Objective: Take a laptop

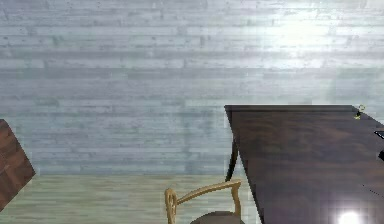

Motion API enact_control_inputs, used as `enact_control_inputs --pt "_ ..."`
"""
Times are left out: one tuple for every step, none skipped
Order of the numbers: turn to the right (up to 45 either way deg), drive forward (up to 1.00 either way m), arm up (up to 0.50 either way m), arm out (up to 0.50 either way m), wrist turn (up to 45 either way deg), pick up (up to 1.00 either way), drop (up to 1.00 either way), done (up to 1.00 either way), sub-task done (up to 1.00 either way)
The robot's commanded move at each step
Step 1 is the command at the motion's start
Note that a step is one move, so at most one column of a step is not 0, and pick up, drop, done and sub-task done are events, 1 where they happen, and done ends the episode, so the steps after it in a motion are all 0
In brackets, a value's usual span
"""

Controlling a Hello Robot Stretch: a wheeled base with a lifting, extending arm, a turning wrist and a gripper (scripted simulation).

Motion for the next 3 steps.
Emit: enact_control_inputs --pt "0.0 0.00 0.50 0.00 0.0 0.00 0.00 0.00 0.00" --pt "0.0 0.00 0.36 0.00 0.0 0.00 0.00 0.00 0.00" --pt "0.0 0.00 0.00 0.22 0.0 0.00 0.00 0.00 0.00"
